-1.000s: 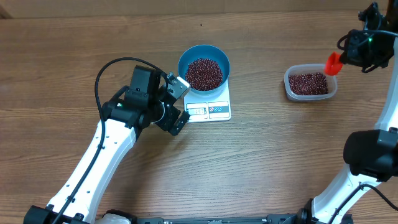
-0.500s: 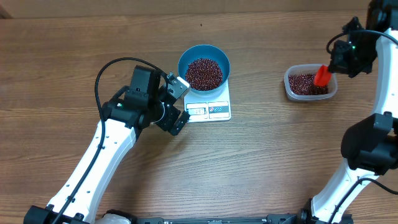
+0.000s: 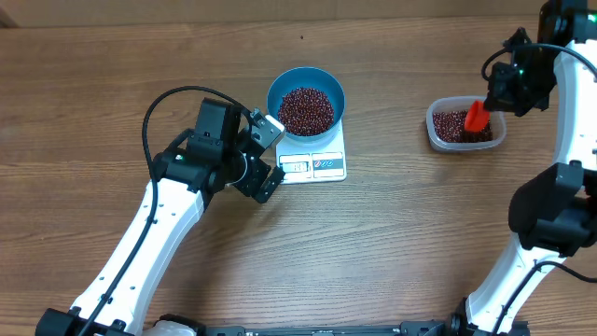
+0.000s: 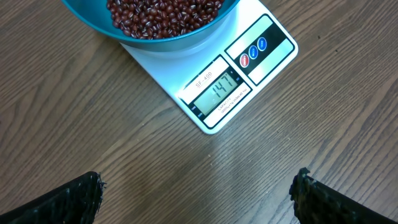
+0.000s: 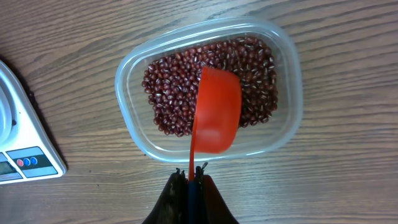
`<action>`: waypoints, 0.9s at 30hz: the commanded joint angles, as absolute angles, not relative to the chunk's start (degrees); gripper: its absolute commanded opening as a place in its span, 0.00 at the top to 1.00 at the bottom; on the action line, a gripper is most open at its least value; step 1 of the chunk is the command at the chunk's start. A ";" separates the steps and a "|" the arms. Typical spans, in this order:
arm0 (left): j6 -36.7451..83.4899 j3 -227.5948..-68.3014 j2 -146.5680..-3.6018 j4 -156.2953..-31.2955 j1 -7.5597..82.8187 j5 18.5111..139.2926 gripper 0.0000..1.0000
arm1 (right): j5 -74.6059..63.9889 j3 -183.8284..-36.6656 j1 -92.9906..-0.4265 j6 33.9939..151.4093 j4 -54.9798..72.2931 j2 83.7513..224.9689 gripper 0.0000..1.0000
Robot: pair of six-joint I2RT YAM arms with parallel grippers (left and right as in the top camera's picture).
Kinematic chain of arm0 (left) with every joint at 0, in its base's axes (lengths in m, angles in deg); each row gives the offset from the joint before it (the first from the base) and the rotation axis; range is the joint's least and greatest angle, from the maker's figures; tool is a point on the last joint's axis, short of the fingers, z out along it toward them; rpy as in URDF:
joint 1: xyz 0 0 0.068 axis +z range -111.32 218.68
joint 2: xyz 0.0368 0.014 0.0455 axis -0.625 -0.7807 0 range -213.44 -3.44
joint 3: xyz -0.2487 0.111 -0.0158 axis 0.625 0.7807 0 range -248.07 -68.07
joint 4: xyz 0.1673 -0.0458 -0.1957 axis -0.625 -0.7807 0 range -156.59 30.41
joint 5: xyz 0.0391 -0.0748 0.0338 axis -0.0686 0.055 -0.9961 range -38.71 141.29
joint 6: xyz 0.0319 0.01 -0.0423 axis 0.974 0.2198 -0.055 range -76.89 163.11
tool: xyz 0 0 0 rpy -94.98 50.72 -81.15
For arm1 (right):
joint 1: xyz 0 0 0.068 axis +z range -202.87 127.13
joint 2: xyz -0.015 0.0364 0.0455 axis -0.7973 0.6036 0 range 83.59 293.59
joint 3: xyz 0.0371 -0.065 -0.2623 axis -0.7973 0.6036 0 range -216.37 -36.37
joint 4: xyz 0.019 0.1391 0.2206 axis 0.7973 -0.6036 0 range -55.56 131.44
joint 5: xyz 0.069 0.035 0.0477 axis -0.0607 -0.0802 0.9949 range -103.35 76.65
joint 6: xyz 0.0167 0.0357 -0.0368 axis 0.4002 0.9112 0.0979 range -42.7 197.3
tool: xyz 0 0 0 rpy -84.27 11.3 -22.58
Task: Scoop item into bowl and weigh 150g on scale
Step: 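Return the scoop right to the bean tub and dig in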
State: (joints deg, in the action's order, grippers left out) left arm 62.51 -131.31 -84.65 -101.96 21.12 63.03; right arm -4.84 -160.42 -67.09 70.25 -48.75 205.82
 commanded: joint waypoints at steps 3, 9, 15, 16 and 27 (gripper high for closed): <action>61.94 -131.16 -83.45 -101.87 21.40 63.27 0.01 | -4.14 -160.05 -66.81 68.37 -48.34 207.53 0.96; 61.94 -131.16 -83.45 -101.87 21.40 63.27 0.00 | -4.14 -160.05 -66.76 67.76 -47.72 208.86 0.96; 61.96 -131.16 -83.45 -101.85 21.40 63.27 0.00 | -4.10 -160.05 -66.74 66.32 -47.99 211.55 0.96; 61.96 -131.16 -83.45 -101.85 21.40 63.25 0.00 | -4.10 -160.05 -66.72 66.32 -47.88 211.68 0.96; 61.94 -131.16 -83.45 -101.87 21.40 63.27 0.01 | -2.02 -160.05 -66.37 66.04 -47.26 211.99 0.96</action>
State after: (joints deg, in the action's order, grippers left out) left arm 62.51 -131.31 -84.65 -101.96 21.12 63.03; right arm -4.12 -160.42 -66.74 66.71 -47.48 211.81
